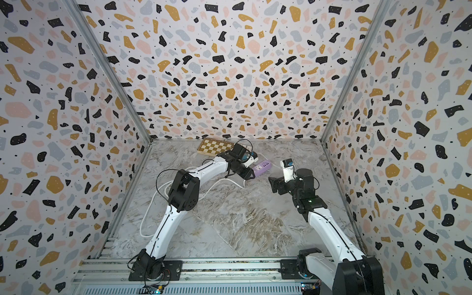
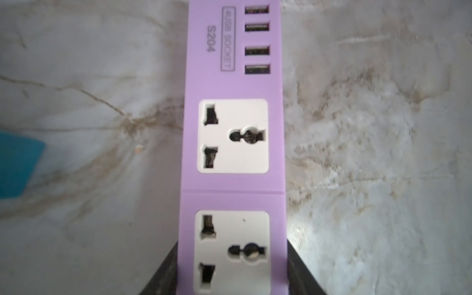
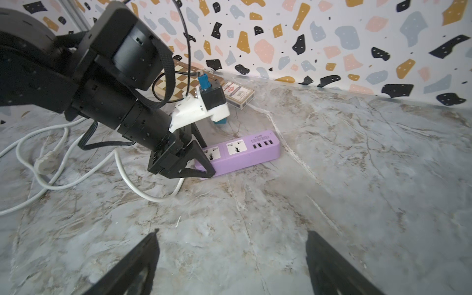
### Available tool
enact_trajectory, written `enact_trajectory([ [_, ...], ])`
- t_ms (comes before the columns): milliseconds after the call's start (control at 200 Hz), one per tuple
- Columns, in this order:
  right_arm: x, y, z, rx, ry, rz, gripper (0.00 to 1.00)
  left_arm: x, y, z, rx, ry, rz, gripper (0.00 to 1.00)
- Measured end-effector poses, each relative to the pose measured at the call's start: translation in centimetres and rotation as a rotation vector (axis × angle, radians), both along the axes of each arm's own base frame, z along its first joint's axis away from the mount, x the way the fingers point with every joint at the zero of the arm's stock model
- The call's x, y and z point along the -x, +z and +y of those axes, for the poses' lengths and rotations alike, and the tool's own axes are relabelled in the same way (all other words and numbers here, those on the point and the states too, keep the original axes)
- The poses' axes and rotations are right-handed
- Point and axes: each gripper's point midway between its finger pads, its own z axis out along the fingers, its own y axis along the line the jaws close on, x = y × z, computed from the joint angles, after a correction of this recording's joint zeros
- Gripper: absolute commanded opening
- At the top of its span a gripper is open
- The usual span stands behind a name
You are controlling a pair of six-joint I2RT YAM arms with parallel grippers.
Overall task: Wrap the cord around the power strip
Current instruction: Pick up the power strip from the center of the board.
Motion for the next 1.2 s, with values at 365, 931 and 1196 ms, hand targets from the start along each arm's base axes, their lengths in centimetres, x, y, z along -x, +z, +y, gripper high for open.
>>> enact_trajectory([
  [365,4.7,-2.8,4.8,-0.018,0.269,0.036,0.90,11.7,14.7,8.1,-0.006,-0.208,-0.165,0.08],
  [931,16.5,0.1,14.0,0.043,0.954,-0.268,0.91,26.9,19.9,17.2,0.006,-0.495,-0.302,0.00],
  [1196,18.1,0.5,16.1,0.053,1.058,-0.282,0.92,28.7,19.5,16.2,-0.012,-0.621,-0.340,0.00],
])
